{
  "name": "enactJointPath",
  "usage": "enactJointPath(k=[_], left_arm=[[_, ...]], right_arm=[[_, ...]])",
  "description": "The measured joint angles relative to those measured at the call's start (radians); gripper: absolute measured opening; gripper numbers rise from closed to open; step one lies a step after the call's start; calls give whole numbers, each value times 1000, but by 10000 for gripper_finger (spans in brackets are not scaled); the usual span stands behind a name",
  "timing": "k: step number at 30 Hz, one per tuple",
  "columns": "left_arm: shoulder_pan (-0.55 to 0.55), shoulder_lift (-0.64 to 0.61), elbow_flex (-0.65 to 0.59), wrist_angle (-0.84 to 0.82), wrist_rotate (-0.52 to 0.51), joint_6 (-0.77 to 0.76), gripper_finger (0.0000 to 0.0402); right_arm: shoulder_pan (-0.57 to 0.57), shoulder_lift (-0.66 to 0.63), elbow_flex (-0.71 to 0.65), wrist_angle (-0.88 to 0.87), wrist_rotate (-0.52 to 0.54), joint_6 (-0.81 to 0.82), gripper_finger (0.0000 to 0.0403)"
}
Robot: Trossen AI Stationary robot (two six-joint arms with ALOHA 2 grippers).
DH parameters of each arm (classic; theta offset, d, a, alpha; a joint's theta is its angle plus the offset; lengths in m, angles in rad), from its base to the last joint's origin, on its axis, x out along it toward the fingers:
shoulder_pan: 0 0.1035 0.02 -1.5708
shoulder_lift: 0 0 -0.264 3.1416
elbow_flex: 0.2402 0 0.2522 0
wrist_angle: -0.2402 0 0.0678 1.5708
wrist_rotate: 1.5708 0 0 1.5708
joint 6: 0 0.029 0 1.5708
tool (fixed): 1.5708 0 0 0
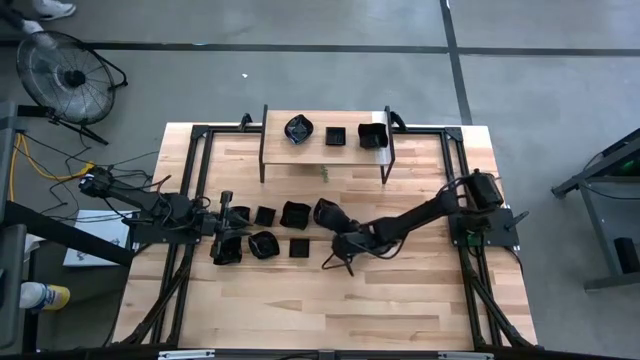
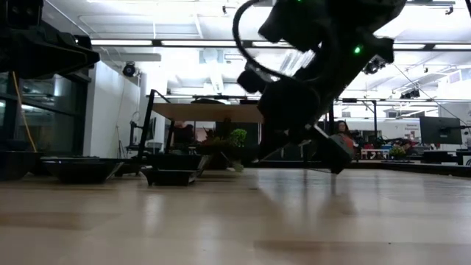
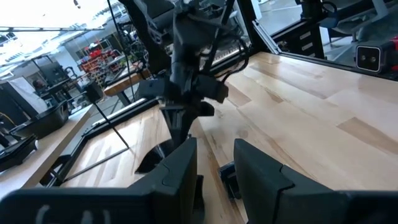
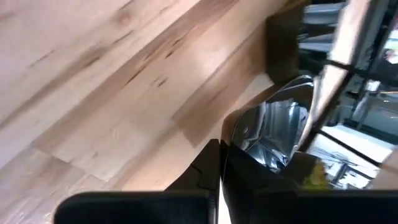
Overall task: Pick & Place Mini shaped plates
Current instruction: Stack the leaf shaped plate on top of the other leaf shaped plate on the shelf
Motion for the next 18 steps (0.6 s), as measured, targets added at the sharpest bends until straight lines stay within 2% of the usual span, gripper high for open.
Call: enactJointPath(k=[10, 18], left_arm=[[0, 0, 0, 0, 0, 0, 103], [0, 0, 0, 0, 0, 0, 103]], right_arm=[[15, -153, 0, 22, 20, -33, 2], [-29, -291, 0, 169, -23, -124, 2]])
